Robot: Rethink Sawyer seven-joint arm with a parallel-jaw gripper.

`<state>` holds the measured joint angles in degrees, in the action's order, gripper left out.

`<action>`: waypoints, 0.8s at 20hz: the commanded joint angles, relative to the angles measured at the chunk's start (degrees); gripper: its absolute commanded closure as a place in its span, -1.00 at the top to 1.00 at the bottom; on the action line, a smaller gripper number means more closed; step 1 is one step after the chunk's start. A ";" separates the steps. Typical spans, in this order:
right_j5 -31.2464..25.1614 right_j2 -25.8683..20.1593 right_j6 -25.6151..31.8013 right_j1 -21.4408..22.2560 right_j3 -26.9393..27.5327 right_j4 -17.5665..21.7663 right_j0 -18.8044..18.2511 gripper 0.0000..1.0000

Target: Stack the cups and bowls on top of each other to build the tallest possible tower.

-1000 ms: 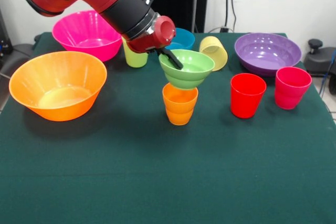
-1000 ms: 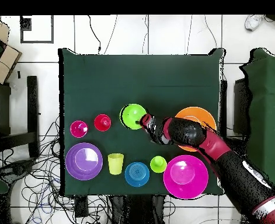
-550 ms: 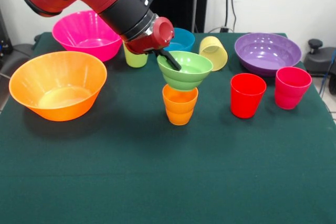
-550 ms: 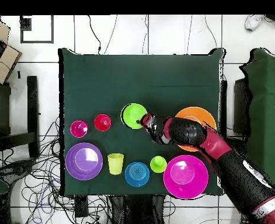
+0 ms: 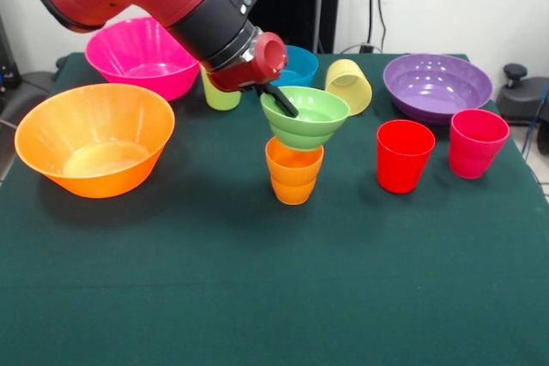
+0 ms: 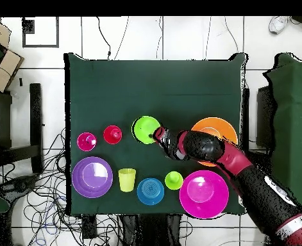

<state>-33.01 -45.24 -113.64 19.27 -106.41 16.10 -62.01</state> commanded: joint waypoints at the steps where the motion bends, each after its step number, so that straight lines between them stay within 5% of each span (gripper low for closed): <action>1: 1.62 2.76 5.14 -2.17 4.85 4.73 1.43 -1.00; 16: 1.69 2.80 5.90 -3.08 6.22 5.51 1.41 -1.00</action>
<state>-33.00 -45.09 -113.64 17.88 -106.22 16.55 -62.01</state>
